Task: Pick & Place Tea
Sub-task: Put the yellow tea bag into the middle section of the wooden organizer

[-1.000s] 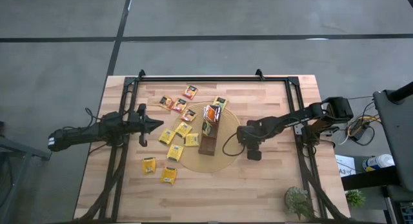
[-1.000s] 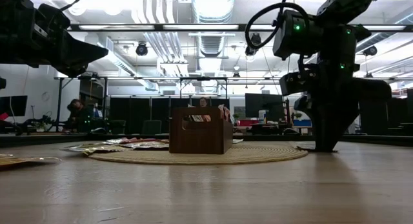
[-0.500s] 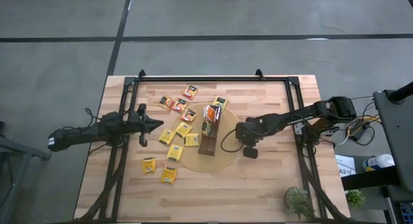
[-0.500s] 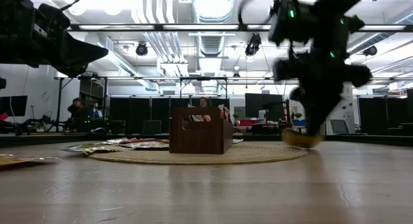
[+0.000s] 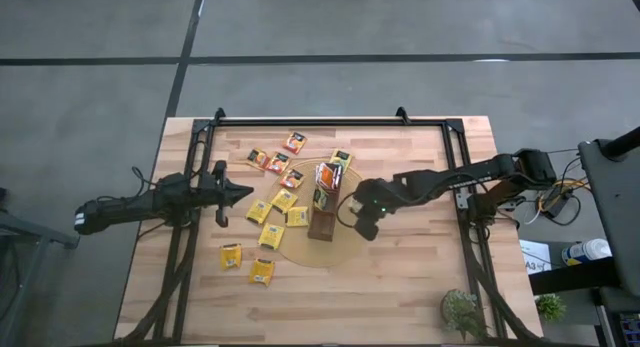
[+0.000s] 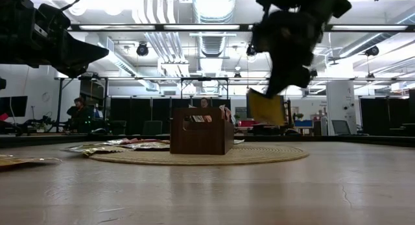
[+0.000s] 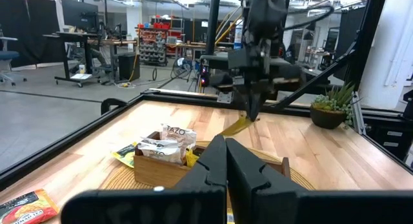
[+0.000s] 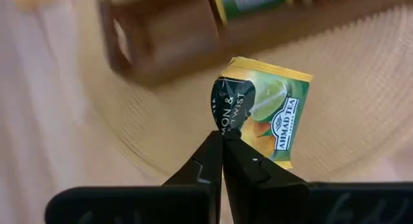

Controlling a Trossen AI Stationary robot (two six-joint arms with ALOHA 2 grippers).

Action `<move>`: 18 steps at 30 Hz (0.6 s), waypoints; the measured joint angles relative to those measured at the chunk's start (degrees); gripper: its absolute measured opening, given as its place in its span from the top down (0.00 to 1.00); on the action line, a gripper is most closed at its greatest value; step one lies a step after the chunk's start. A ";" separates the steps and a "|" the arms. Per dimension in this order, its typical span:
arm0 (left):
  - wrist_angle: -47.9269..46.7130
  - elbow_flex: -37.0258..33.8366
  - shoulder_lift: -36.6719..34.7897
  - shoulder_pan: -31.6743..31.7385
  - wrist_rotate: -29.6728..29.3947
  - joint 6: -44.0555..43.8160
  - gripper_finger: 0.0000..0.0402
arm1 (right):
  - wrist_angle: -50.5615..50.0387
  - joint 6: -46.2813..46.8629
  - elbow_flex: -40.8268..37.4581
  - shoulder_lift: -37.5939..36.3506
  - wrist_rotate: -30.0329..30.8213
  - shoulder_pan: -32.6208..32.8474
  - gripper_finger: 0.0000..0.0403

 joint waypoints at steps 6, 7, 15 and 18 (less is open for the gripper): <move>0.00 0.00 0.00 0.00 0.00 0.00 1.00 | 12.22 11.48 1.00 -0.04 -0.73 -2.03 0.98; 0.00 0.01 0.00 0.01 -0.01 0.00 1.00 | 14.00 13.24 1.00 -0.04 -0.72 -2.55 0.98; 0.00 -0.01 0.02 0.00 -0.02 0.00 1.00 | 25.91 28.12 1.07 2.54 -0.58 -5.41 0.98; 0.00 0.01 0.02 0.02 0.00 0.00 1.00 | 28.54 34.87 1.42 4.59 0.38 -5.38 0.98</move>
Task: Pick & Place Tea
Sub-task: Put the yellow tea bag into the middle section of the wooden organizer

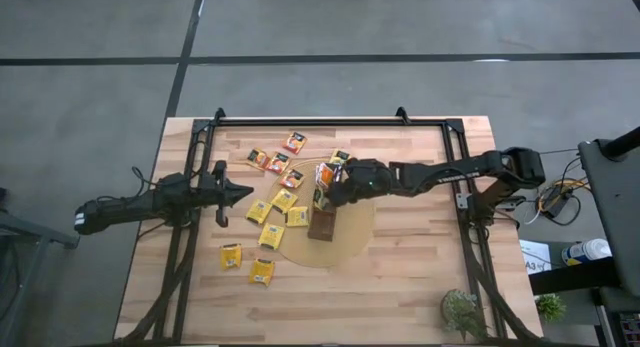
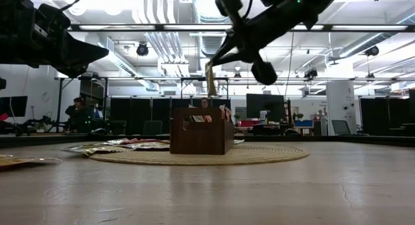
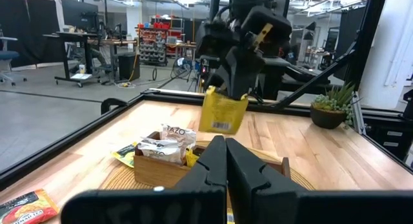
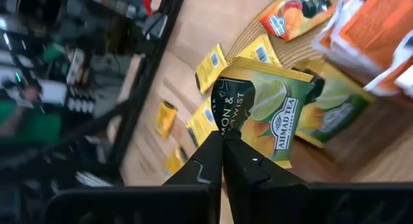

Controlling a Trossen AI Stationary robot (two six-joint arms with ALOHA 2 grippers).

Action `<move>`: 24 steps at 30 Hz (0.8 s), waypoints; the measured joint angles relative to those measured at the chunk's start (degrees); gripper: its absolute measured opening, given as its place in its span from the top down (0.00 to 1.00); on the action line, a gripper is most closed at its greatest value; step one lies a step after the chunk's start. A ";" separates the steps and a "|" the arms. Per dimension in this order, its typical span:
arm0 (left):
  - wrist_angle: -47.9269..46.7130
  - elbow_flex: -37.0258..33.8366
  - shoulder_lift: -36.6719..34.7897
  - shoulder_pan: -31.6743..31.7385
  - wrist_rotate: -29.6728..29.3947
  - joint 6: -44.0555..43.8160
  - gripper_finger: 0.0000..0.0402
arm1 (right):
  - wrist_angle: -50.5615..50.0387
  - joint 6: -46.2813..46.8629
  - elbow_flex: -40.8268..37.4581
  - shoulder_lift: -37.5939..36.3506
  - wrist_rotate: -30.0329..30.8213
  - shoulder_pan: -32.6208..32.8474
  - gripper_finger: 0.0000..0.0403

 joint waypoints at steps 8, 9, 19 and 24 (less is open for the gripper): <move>0.00 -0.01 -0.01 -0.02 -0.02 0.00 1.00 | 1.89 9.48 0.10 2.83 5.46 0.17 0.98; 0.00 -0.02 -0.01 -0.01 0.00 0.00 1.00 | 1.75 10.09 0.10 2.92 6.21 0.22 0.98; 0.00 -0.01 -0.01 -0.02 0.00 0.00 1.00 | 1.90 14.61 0.08 5.51 7.91 0.90 0.98; 0.00 0.00 -0.01 -0.02 -0.01 0.00 1.00 | 1.81 15.90 0.04 7.10 8.18 0.87 0.98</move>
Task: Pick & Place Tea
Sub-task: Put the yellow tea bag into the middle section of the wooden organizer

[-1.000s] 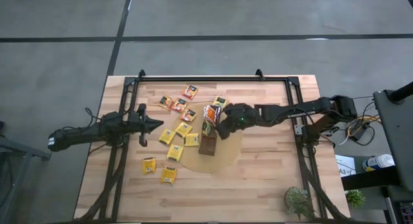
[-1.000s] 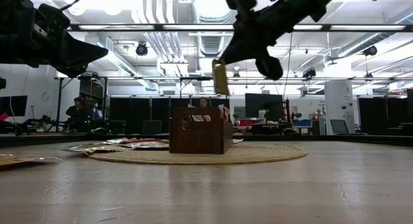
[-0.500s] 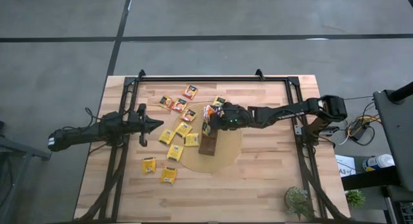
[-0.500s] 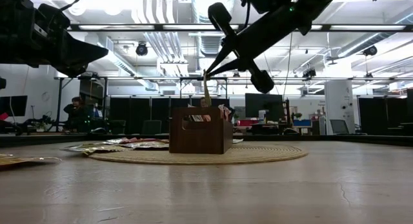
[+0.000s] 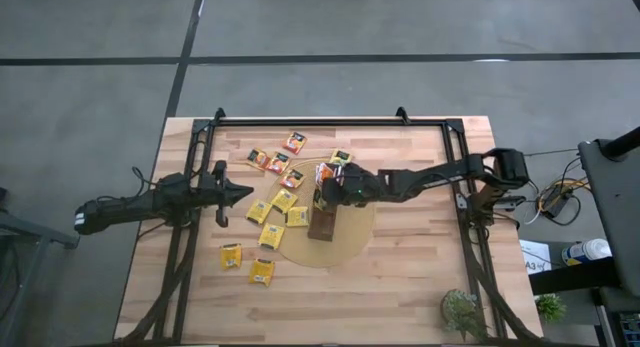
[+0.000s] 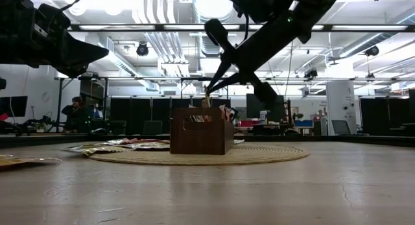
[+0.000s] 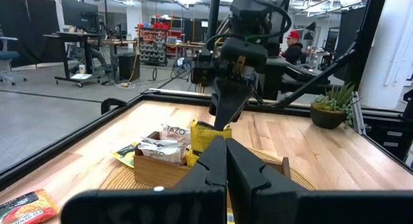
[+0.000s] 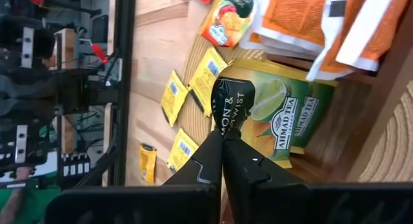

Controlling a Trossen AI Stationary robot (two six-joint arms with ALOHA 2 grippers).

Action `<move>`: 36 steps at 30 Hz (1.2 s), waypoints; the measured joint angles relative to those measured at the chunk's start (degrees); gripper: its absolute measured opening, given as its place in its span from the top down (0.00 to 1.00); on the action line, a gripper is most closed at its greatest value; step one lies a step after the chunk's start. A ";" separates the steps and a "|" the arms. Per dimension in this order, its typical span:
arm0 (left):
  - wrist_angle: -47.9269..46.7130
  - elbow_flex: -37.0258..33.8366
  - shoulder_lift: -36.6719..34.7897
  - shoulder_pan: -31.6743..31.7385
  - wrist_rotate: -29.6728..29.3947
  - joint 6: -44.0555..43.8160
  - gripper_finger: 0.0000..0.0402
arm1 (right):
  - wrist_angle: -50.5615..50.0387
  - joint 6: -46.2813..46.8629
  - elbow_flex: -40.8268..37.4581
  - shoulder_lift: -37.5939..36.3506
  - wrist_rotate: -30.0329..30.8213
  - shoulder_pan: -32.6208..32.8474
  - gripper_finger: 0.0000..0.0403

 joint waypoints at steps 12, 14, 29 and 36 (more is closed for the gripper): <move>0.00 -0.02 -0.01 0.02 0.01 0.00 1.00 | -0.02 1.12 -0.11 0.61 1.72 -0.04 0.98; 0.00 -0.01 -0.01 0.00 0.00 0.00 1.00 | -0.02 1.13 -0.11 0.61 1.72 -0.04 0.98; 0.00 0.00 -0.01 0.02 0.01 0.00 1.00 | -0.02 -1.43 -0.11 0.61 1.20 0.20 0.98; 0.00 0.00 -0.01 0.02 0.01 0.00 1.00 | 0.00 -1.28 -0.24 0.61 1.86 0.20 0.98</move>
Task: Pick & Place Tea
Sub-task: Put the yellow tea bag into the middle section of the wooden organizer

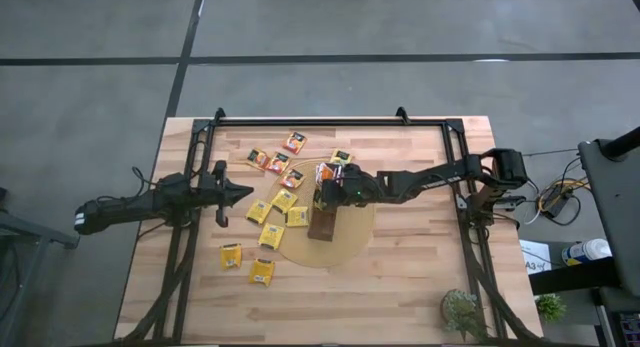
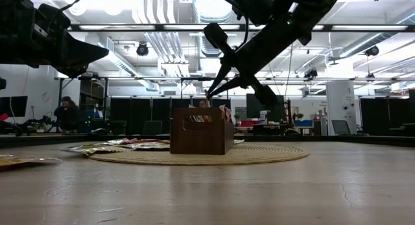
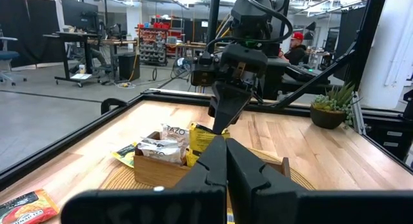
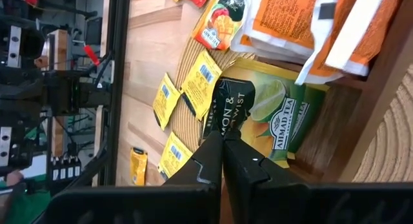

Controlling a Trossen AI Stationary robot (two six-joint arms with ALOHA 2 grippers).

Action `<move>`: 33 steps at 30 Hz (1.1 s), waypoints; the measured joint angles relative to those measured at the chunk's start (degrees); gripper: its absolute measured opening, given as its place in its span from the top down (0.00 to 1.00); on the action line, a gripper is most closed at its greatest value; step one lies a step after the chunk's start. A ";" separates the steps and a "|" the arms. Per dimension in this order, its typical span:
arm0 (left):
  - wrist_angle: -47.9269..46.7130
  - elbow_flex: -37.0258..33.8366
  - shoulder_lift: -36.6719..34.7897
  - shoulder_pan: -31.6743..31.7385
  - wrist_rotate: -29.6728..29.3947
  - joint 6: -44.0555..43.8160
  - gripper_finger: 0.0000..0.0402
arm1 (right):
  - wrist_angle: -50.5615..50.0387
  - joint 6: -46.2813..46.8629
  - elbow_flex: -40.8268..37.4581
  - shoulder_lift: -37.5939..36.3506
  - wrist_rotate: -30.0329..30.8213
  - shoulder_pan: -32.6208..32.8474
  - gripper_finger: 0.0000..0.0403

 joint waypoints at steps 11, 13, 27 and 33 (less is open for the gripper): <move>0.00 -0.01 0.00 -0.01 0.00 0.00 1.00 | -0.01 0.02 -0.73 0.00 0.72 0.00 0.97; 0.00 0.00 0.00 0.00 -0.02 0.00 1.00 | -0.01 0.00 -0.85 0.00 0.74 0.00 0.95; 0.00 -0.01 0.00 -0.01 -0.01 0.00 1.00 | 0.35 -0.20 -0.80 0.00 0.69 0.00 0.68; 0.00 -0.01 0.01 -0.01 0.00 0.00 1.00 | 2.74 -12.20 2.60 0.00 -1.91 0.02 0.65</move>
